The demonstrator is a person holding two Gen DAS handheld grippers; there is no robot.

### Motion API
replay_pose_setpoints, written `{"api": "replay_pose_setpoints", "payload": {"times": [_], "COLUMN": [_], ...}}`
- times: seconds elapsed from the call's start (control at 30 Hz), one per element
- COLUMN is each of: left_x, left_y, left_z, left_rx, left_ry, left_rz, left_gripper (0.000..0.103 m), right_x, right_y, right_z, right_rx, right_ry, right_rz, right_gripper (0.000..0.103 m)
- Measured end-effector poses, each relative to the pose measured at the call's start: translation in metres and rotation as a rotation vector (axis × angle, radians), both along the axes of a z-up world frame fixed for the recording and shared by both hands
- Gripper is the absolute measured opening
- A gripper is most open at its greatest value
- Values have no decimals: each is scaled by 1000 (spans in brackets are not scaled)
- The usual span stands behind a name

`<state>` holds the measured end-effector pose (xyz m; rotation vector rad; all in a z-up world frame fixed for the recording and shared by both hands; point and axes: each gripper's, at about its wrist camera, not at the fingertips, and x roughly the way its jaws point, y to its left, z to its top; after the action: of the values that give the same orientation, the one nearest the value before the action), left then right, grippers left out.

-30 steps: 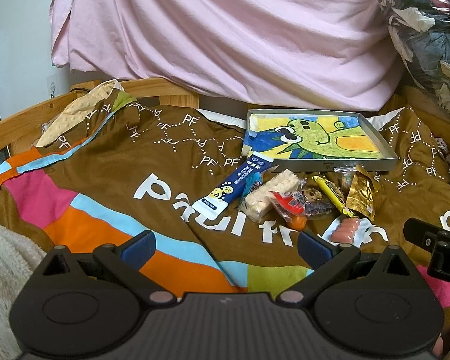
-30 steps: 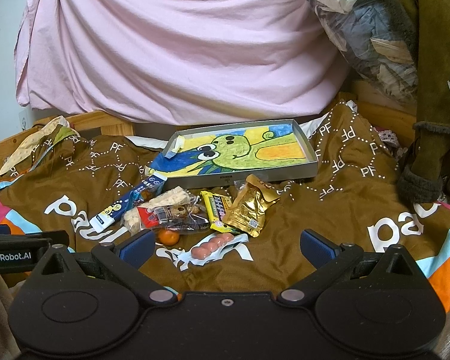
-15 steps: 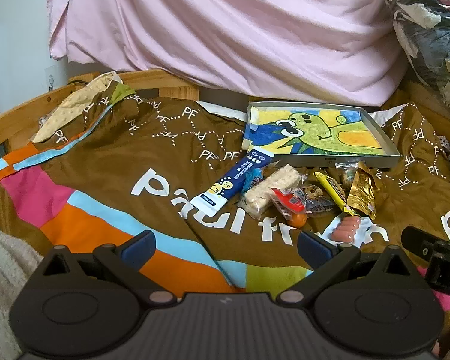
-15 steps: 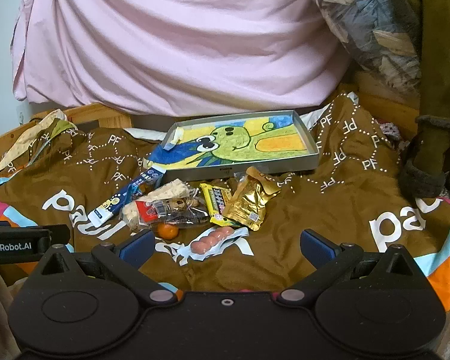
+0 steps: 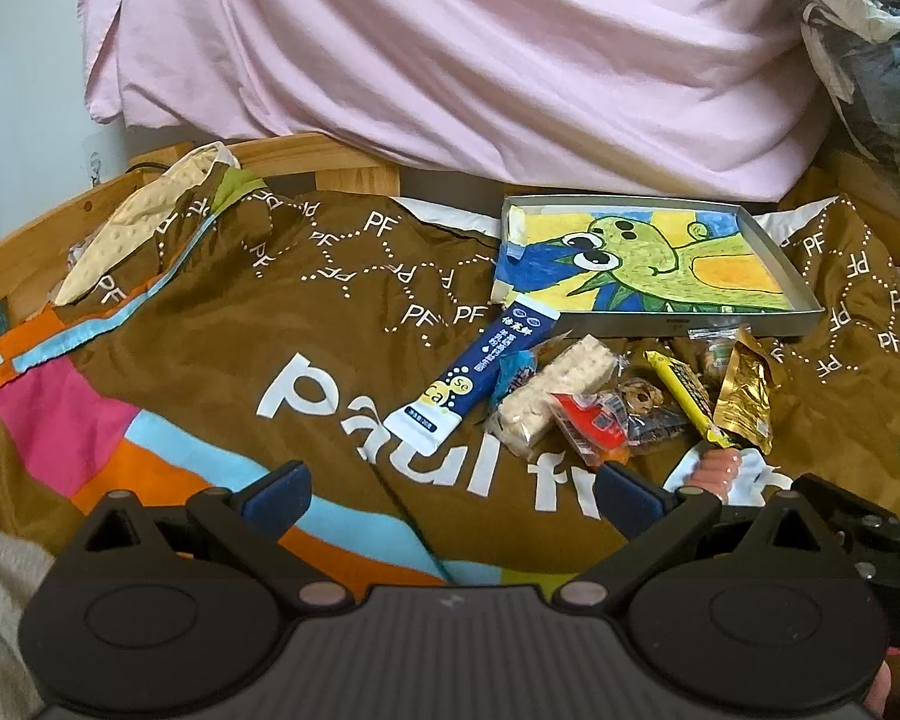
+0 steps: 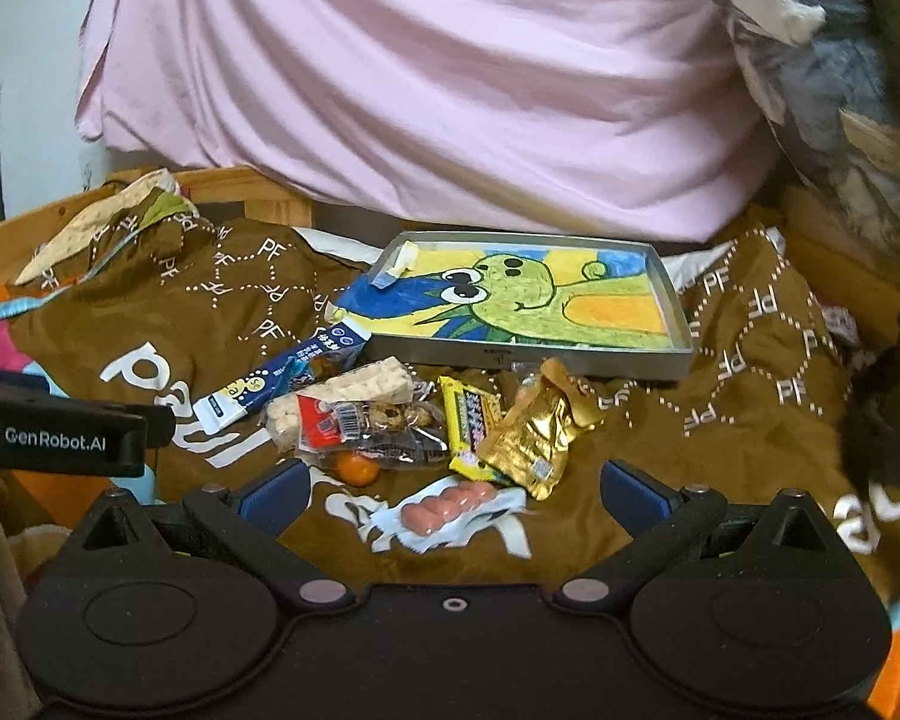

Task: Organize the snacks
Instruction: 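Grasp the red-label quail-egg pack with the left tool while the right tool grasps the yellow stick snack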

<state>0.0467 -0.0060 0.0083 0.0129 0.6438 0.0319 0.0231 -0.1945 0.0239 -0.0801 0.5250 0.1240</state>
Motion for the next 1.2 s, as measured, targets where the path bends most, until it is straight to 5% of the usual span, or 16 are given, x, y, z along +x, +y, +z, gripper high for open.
{"api": "replay_pose_setpoints", "payload": {"times": [0.53,0.7,0.83,1.2], "left_x": [72,100,116,152], "left_y": [-15,-27,-47,-61], "left_z": [0,-7,-15,-48], "left_rx": [57,23,71,98], "left_ry": [20,32,22,97], "left_rz": [-203,-356,-500,-778], "left_gripper": [103,103,103,93], "right_x": [56,82,106,135], "right_y": [-21,-26,-32,-15], "right_z": [-7,-13,-17,-49], "right_rx": [-135,-152,-150,-244], "right_ry": [45,97,104,154], "right_rz": [154,217,241,352], "right_gripper": [102,102,102,69]}}
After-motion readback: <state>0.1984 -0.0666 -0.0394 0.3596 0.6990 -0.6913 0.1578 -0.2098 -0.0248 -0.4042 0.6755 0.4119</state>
